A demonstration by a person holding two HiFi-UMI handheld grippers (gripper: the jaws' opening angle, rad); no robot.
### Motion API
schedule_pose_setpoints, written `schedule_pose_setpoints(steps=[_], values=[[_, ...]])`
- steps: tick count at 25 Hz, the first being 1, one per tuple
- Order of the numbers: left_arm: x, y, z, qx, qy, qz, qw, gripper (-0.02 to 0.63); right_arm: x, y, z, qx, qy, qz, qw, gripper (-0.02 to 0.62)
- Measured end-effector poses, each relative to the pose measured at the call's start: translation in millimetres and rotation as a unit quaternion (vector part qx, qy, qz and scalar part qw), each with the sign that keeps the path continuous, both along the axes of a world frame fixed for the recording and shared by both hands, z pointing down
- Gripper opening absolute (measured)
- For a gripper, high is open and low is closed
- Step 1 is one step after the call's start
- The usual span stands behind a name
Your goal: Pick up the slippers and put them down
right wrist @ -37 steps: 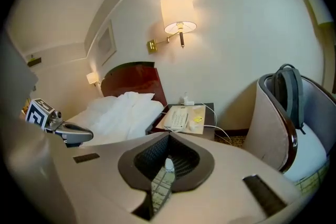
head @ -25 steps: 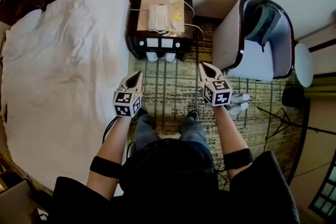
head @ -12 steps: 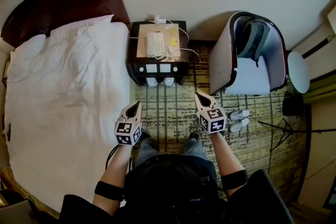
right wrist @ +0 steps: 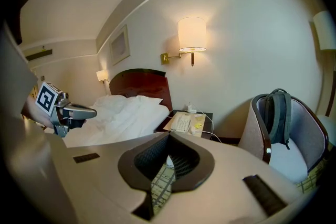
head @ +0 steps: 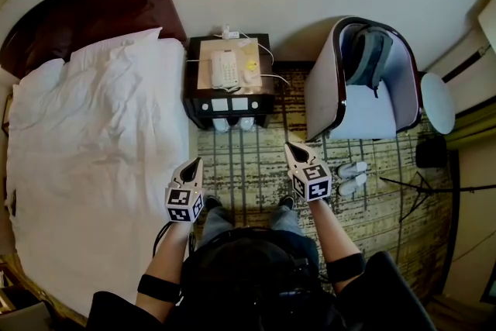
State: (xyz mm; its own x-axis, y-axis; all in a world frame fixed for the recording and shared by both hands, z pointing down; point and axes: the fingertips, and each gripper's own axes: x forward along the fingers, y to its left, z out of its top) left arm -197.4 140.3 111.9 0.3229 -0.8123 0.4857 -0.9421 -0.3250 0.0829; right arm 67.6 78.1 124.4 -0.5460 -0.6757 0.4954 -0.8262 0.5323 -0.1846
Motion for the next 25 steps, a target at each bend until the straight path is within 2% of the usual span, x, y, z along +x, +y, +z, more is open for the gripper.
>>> schedule_pose_setpoints(steps=[7, 25], values=[[2.9, -3.6, -4.3, -0.002, 0.011, -0.001, 0.9999, 0.0, 6.3, 4.7, 10.3, -0.014, 0.0, 0.004, 1.0, 0.002], [-4.1, -1.6, 3.7, -0.002, 0.011, -0.012, 0.9999, 0.0, 5.4, 14.1, 27.9, -0.028, 0.006, 0.003, 1.0, 0.003]])
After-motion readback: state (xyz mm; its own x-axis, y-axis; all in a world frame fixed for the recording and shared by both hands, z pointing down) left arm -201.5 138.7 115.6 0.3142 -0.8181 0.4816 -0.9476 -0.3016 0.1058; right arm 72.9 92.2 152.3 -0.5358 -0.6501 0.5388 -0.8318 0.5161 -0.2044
